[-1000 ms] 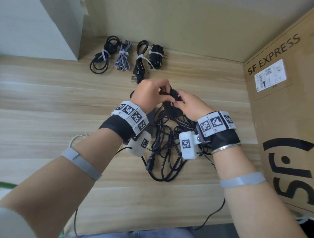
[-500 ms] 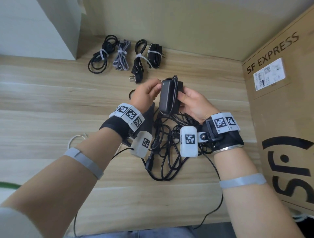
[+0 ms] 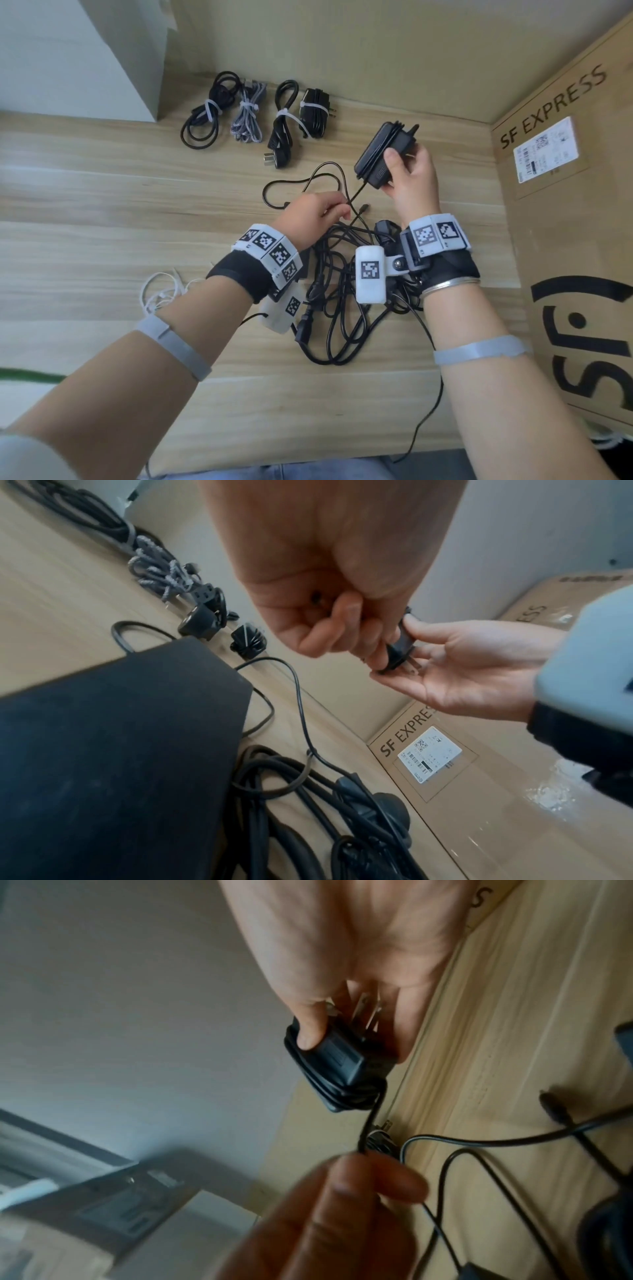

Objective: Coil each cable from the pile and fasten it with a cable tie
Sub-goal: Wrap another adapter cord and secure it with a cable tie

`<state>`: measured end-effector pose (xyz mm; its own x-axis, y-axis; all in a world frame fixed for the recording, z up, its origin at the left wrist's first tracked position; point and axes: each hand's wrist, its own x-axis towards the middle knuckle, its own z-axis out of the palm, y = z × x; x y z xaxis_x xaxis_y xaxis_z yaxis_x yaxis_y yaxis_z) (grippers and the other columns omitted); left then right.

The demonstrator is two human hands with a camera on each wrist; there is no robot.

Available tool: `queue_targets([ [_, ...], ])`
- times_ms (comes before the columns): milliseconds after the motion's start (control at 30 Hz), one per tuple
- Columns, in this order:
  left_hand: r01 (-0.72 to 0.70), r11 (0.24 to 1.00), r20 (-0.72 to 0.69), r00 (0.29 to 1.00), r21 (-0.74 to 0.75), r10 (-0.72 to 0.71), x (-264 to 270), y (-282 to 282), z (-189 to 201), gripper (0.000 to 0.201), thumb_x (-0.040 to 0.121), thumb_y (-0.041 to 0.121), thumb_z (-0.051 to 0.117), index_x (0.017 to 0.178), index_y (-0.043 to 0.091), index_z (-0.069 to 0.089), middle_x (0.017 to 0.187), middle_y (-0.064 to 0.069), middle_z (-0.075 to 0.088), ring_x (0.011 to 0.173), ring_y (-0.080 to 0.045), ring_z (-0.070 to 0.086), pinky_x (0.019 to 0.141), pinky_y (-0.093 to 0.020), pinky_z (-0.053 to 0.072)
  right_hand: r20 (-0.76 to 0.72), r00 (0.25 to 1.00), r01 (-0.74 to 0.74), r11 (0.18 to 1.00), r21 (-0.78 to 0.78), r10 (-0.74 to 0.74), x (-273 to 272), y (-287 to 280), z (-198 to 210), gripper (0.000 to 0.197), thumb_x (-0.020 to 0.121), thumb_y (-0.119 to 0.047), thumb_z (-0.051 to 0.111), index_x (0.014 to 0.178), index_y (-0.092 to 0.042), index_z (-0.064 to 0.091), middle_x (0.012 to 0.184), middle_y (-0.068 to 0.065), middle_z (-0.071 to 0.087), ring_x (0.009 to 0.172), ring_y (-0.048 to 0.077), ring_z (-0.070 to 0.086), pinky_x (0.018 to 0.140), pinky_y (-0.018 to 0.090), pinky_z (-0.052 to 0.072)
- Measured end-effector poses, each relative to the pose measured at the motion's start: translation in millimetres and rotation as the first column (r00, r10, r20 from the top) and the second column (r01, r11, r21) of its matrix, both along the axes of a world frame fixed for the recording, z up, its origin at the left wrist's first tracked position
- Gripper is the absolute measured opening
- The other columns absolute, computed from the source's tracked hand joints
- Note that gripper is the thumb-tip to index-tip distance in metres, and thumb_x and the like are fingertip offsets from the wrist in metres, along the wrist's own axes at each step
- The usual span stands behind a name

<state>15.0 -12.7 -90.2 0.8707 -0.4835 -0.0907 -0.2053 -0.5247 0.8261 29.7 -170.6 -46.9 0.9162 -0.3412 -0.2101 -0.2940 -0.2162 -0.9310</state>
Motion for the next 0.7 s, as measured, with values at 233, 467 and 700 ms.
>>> queue_targets([
  [233,-0.06,0.997,0.35,0.936,0.04,0.042,9,9,14,0.04,0.082,0.047,0.047,0.085,0.013,0.067,0.075,-0.004,0.068,0.066,-0.024,0.062,0.06,-0.037,0.052,-0.156,0.949,-0.314,0.853,-0.418,0.273,-9,5,2,0.035,0.094,-0.026,0.052,0.126,-0.013,0.048,0.112,0.0,0.059,0.098,0.013,0.054,0.078,0.016,0.037],
  [467,-0.223,0.966,0.206,0.947,-0.133,0.247,9,19,18,0.027,0.072,0.028,0.076,0.082,0.012,0.056,0.082,0.0,0.066,0.08,-0.02,0.062,0.075,-0.039,0.051,-0.298,0.845,-0.517,0.82,-0.245,0.443,-10,22,3,0.032,0.094,-0.027,0.05,0.125,-0.021,0.054,0.116,0.007,0.064,0.106,0.025,0.06,0.094,0.046,0.048],
  [700,-0.362,0.899,0.01,0.927,-0.246,0.376,7,33,14,0.059,0.061,0.032,0.084,0.099,0.015,0.042,0.075,0.015,0.037,0.063,0.0,0.037,0.064,-0.014,0.034,-0.312,0.826,-0.49,0.872,0.011,0.468,-14,40,0,0.026,0.098,-0.019,0.045,0.122,-0.013,0.054,0.115,0.015,0.062,0.101,0.028,0.064,0.079,0.044,0.057],
])
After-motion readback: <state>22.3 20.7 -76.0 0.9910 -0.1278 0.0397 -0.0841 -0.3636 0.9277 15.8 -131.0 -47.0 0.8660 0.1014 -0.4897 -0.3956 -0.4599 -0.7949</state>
